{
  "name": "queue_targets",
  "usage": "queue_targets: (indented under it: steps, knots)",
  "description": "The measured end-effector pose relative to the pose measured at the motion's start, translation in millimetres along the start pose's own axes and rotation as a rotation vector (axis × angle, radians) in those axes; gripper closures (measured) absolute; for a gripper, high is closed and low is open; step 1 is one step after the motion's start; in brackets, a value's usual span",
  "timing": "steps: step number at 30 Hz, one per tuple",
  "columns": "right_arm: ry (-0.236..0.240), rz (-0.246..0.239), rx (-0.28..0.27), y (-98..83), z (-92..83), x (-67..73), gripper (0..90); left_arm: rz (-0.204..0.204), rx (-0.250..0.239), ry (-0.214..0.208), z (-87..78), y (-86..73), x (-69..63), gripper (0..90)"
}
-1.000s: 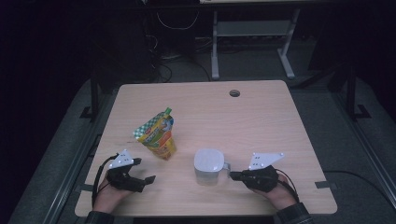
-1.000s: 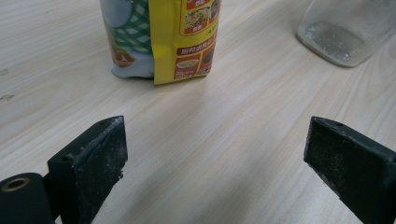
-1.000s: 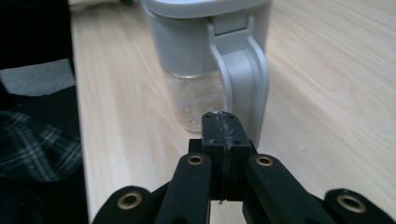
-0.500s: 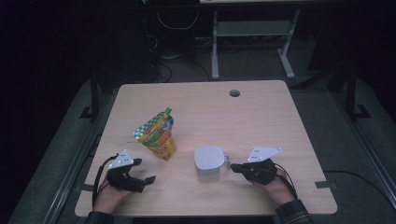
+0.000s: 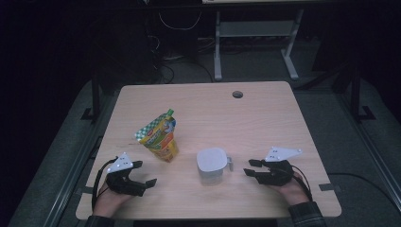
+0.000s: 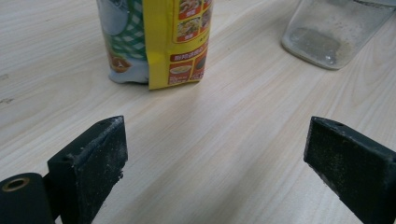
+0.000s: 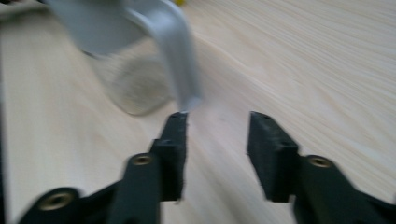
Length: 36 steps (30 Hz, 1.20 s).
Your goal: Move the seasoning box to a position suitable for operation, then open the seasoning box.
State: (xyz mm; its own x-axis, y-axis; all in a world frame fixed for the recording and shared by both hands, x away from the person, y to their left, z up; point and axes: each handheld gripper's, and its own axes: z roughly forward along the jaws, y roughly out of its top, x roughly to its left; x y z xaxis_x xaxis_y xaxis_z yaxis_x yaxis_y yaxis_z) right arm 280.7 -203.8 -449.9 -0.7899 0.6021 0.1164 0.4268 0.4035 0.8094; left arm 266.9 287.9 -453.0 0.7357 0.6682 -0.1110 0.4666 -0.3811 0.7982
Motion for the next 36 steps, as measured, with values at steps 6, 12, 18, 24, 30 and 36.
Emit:
queue_targets:
  steps: [6,12,18,24,30,36]
  knots:
    - [-0.07,0.054,-0.002,-8.4,-1.6,-17.3,36.5,0.009,-0.009,-0.02,-0.2,3.3,-6.4,5.8]
    - [-0.165,0.1,-0.009,-15.4,-4.2,-34.2,23.7,0.021,-0.012,-0.05,2.2,7.4,-13.7,5.7]
    - [-0.202,0.118,-0.016,-20.1,-6.2,-40.9,21.8,0.029,-0.024,-0.079,4.0,11.8,-19.9,5.8]
    - [-0.21,0.119,-0.034,-20.1,-8.6,-42.3,21.8,0.053,-0.037,-0.118,7.2,18.4,-29.3,6.1]
    - [-0.209,0.113,-0.034,-22.0,-10.0,-41.1,21.8,0.078,-0.032,-0.145,13.5,26.3,-34.5,6.2]
    - [-0.216,0.111,-0.037,-21.4,-11.1,-39.3,21.8,0.098,-0.037,-0.172,18.3,33.1,-39.8,6.4]
